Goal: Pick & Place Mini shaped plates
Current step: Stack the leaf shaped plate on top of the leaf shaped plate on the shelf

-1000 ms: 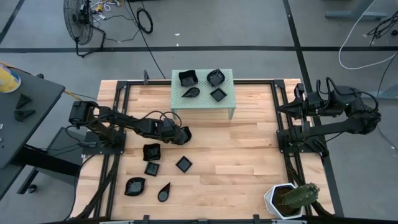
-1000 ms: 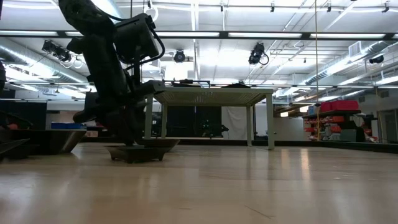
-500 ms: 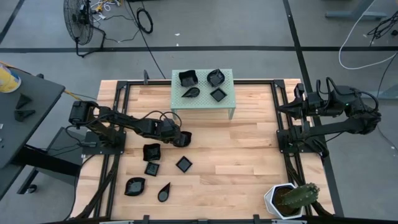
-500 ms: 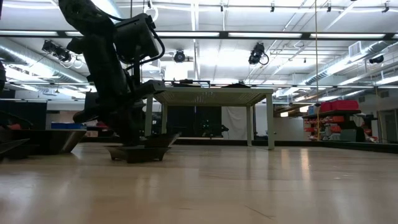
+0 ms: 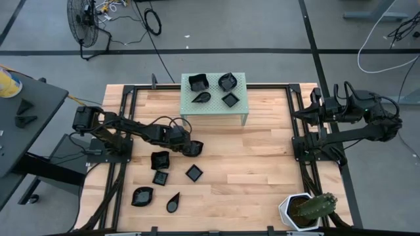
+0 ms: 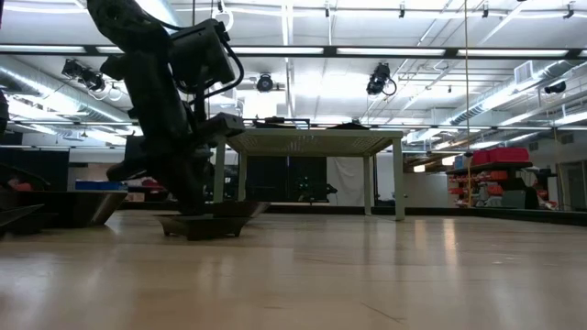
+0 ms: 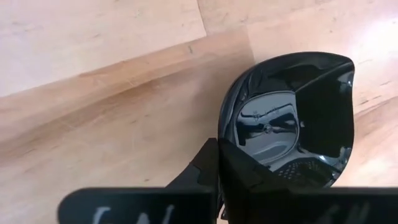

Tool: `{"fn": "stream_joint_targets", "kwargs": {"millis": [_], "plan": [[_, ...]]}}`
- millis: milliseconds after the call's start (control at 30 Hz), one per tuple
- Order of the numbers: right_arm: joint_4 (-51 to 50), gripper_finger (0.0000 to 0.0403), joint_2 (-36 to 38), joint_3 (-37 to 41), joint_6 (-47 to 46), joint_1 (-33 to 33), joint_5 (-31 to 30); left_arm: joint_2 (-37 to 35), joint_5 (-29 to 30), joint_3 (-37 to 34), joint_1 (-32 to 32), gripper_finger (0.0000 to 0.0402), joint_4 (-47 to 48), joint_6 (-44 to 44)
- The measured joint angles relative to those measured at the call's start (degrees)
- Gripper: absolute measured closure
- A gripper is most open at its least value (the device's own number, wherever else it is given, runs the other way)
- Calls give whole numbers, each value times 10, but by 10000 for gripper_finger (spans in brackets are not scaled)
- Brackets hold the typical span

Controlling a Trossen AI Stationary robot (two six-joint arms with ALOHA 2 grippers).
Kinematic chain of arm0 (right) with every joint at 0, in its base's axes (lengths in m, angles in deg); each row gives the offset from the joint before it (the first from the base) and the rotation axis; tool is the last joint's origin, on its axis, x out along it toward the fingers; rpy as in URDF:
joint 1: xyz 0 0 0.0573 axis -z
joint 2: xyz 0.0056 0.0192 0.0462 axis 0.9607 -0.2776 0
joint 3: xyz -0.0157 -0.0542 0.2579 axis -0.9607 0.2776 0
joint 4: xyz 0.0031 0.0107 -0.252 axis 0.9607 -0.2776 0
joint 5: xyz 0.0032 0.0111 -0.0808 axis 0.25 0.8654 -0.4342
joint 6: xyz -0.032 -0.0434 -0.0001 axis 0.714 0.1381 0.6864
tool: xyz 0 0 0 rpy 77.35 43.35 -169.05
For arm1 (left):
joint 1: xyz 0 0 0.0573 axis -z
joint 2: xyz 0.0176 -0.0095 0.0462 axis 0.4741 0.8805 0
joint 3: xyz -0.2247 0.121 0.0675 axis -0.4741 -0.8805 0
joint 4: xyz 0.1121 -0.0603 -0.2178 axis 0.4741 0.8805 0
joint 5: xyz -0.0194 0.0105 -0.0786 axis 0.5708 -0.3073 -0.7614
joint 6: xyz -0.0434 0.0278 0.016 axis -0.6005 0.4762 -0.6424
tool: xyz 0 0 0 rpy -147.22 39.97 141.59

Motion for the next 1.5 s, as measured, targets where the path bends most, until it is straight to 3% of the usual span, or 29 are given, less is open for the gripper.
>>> {"fn": "stream_joint_targets", "kwargs": {"millis": [500,800,1133,1500], "plan": [[0,399,0,0,0,0,0,-2,-32,21,0,397,5,1],[0,399,0,0,0,0,0,-2,-32,70,0,397,36,0],[0,399,0,0,0,0,0,-2,-11,193,-3,398,85,19],[0,399,0,0,0,0,0,-2,15,365,-45,399,58,157]]}}
